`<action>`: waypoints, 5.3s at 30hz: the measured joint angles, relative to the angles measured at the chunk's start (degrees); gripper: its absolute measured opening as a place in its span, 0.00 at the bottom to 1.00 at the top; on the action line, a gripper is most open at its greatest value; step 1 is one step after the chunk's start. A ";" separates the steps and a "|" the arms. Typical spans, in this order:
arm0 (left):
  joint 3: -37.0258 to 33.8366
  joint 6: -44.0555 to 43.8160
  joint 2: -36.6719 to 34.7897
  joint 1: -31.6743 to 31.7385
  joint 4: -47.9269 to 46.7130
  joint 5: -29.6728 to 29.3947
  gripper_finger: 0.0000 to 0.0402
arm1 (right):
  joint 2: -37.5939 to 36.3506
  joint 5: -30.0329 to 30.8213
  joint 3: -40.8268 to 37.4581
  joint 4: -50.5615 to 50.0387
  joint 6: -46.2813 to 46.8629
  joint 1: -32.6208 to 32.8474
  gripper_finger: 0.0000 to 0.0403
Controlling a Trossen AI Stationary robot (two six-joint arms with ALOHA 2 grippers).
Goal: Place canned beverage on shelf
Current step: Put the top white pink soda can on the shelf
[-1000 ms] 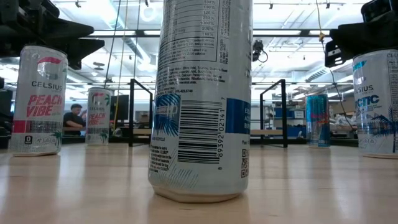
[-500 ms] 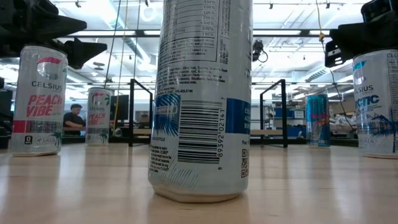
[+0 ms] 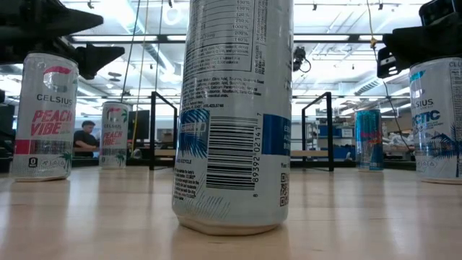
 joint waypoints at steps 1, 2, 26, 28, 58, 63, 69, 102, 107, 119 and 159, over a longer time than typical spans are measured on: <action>0.01 0.02 0.00 0.02 0.18 -1.45 0.99 | -0.02 -0.02 -0.02 0.00 -0.02 0.00 0.19; 0.01 0.06 0.01 0.02 0.16 -2.73 0.99 | 0.00 0.00 0.00 0.00 0.00 0.00 0.19; 10.85 -1.47 8.36 0.02 -4.07 -3.20 0.99 | -0.01 0.00 0.00 0.00 -0.02 -0.01 0.19; 12.91 -1.33 11.23 0.02 -6.46 -2.59 0.99 | -0.02 -0.01 0.00 0.00 -0.02 -0.02 0.19; 44.29 -0.32 35.11 30.91 -52.09 -13.31 0.99 | 0.00 0.00 0.00 0.00 0.00 -0.02 0.19; 44.27 -0.04 39.23 36.24 -51.88 -12.10 0.99 | 0.00 0.00 0.00 0.00 -0.01 0.00 0.19; 44.25 0.08 43.78 39.72 -51.92 -12.07 0.99 | 0.00 0.00 0.00 0.00 0.00 -0.02 0.19; 44.20 3.52 52.94 44.39 -54.00 -7.79 0.99 | 0.00 0.00 0.00 0.00 0.00 0.00 0.19; 44.20 3.02 52.94 44.39 -54.30 -7.26 0.99 | 0.00 0.00 -0.02 0.00 -0.02 -0.02 0.19; 44.20 0.61 52.99 44.39 -55.32 -4.20 0.99 | 0.00 0.00 -0.01 0.00 -0.01 -0.02 0.19; 44.20 4.44 59.78 44.45 -58.24 -4.26 0.83 | 0.00 0.00 -0.02 0.00 -0.02 0.00 0.19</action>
